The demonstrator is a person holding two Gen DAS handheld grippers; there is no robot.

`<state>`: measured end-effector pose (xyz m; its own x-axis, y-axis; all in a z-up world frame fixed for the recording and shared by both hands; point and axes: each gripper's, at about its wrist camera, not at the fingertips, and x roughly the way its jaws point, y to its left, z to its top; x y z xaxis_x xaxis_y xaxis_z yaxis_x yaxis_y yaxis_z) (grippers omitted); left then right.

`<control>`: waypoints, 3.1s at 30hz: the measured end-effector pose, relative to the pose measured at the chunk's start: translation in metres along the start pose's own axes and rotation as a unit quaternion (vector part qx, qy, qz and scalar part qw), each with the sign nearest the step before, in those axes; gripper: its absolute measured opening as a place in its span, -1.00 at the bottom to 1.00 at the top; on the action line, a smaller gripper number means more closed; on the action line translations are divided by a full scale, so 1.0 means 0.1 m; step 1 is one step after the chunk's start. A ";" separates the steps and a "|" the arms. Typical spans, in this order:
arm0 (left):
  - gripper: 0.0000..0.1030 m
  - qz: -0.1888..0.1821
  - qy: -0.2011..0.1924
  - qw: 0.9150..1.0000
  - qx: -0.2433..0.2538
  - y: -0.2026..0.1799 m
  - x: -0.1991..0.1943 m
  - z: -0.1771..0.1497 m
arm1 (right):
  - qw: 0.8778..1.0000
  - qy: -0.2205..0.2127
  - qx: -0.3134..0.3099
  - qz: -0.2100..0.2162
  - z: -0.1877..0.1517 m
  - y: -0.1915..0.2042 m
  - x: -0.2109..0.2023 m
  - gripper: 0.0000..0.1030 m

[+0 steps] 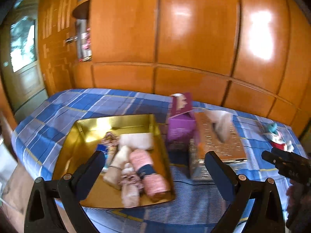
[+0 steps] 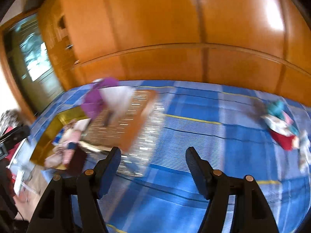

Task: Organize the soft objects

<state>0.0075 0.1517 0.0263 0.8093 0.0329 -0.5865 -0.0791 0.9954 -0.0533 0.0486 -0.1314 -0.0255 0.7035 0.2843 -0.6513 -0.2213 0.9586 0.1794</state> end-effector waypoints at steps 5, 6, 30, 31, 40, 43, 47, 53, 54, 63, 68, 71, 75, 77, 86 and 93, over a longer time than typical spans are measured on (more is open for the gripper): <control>0.99 -0.032 -0.004 0.999 0.042 -0.38 -0.03 0.07 | 0.998 -0.007 0.045 -0.054 -0.15 -0.54 -0.22 0.36; 0.99 -0.040 -0.004 0.998 0.050 -0.46 -0.04 0.08 | 0.996 -0.008 0.054 -0.063 -0.18 -0.64 -0.26 0.36; 0.94 -0.209 0.071 0.956 0.195 -2.44 0.31 0.04 | 0.936 -0.033 0.262 -0.235 -0.89 -2.40 -1.29 0.36; 0.90 -0.208 0.080 0.954 0.202 -2.54 0.39 0.03 | 0.934 -0.031 0.265 -0.240 -0.91 -2.43 -1.29 0.36; 0.29 -0.301 0.177 0.922 0.167 -3.38 1.11 0.06 | 0.931 -0.016 0.281 -0.233 -1.00 -2.67 -1.20 0.36; 0.36 -0.324 0.202 0.914 0.134 -3.62 1.40 0.11 | 0.933 -0.015 0.278 -0.230 -1.01 -2.75 -1.17 0.36; 0.39 -0.338 0.250 0.905 0.068 -3.96 1.90 0.19 | 0.936 -0.014 0.271 -0.224 -1.00 -2.81 -1.15 0.36; 0.36 -0.337 0.305 0.890 -0.019 -4.34 2.56 0.21 | 0.938 -0.010 0.272 -0.212 -1.00 -2.95 -1.06 0.36; 0.36 -0.340 0.313 0.886 -0.035 -4.39 2.65 0.21 | 0.938 -0.010 0.277 -0.208 -1.01 -2.98 -1.05 0.36; -0.49 -0.354 0.349 0.861 -0.105 -4.68 3.11 0.10 | 0.934 0.005 0.296 -0.198 -1.10 -3.16 -0.94 0.36; -0.57 -0.371 0.316 0.868 -0.099 -4.46 2.94 0.17 | 0.932 0.004 0.302 -0.202 -1.11 -3.22 -0.94 0.36; -0.57 -0.378 0.301 0.870 -0.095 -4.19 2.78 0.17 | 0.932 0.000 0.304 -0.198 -1.09 -3.22 -0.93 0.36; -0.55 -0.365 0.300 0.878 -0.072 -3.82 2.56 0.09 | 0.934 -0.005 0.301 -0.190 -1.02 -3.18 -0.89 0.36; -0.54 -0.341 0.303 0.888 -0.051 -3.70 2.47 0.01 | 0.936 -0.010 0.298 -0.186 -0.99 -3.13 -0.89 0.36; 0.38 -0.293 0.323 0.899 0.037 -3.46 2.10 -0.34 | 0.944 -0.003 0.284 -0.170 -0.95 -2.97 -0.87 0.36; 0.32 -0.291 0.351 0.890 -0.005 -3.50 2.11 -0.37 | 0.945 0.005 0.279 -0.168 -0.99 -2.98 -0.85 0.36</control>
<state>0.1848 -0.1930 -0.1089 0.1517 -0.5556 -0.8175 0.2268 0.8246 -0.5183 -0.0127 -0.4429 -0.0966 0.6637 -0.0358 -0.7471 0.4070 0.8553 0.3206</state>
